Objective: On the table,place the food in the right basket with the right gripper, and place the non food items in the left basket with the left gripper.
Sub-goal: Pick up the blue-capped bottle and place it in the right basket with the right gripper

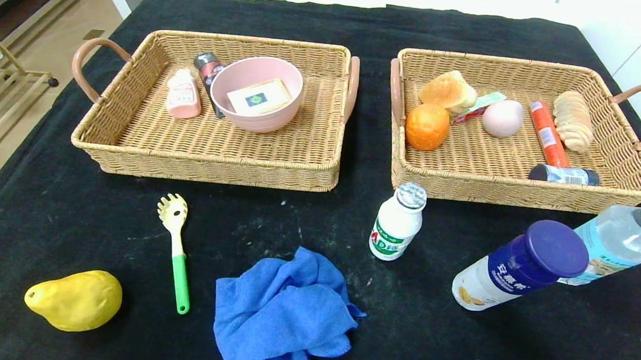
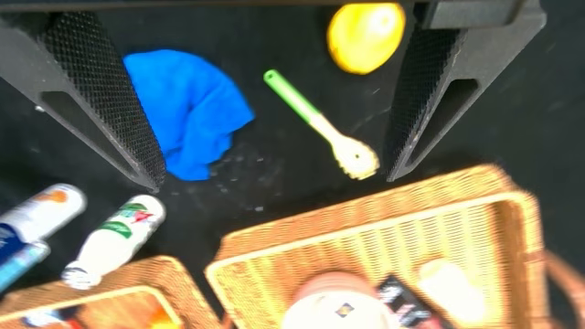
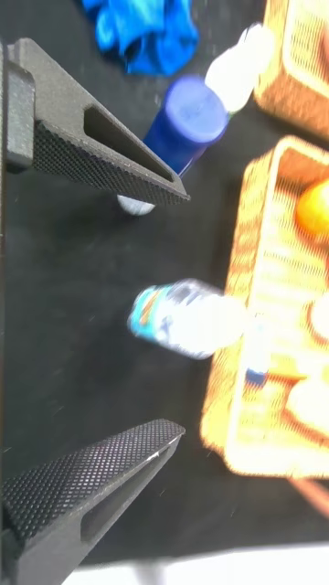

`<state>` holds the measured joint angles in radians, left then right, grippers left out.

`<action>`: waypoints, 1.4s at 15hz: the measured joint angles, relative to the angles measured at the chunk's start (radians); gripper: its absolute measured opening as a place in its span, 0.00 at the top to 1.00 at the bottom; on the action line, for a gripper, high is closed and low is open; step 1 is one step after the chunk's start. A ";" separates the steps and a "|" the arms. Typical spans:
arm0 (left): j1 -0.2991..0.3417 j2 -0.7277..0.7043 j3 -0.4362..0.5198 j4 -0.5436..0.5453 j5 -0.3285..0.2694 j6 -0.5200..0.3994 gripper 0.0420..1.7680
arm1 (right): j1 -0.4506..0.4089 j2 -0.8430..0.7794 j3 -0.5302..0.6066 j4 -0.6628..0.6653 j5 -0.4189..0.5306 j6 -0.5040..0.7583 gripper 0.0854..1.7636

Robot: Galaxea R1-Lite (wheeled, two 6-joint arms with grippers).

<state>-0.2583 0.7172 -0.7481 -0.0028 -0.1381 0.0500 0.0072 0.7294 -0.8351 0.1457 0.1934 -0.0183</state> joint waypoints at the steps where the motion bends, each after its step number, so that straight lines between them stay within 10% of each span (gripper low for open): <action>1: -0.001 0.027 -0.018 0.000 -0.015 0.000 0.03 | 0.004 0.021 -0.014 0.001 0.023 0.000 0.03; 7: -0.011 0.175 -0.116 -0.005 -0.123 0.011 0.03 | 0.073 0.106 -0.082 0.006 0.098 0.000 0.03; 21: -0.131 0.313 -0.200 -0.007 -0.124 0.078 0.03 | 0.299 0.240 -0.115 0.001 0.066 -0.001 0.03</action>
<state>-0.3891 1.0304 -0.9481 -0.0096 -0.2621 0.1279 0.3057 0.9689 -0.9504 0.1472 0.2598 -0.0191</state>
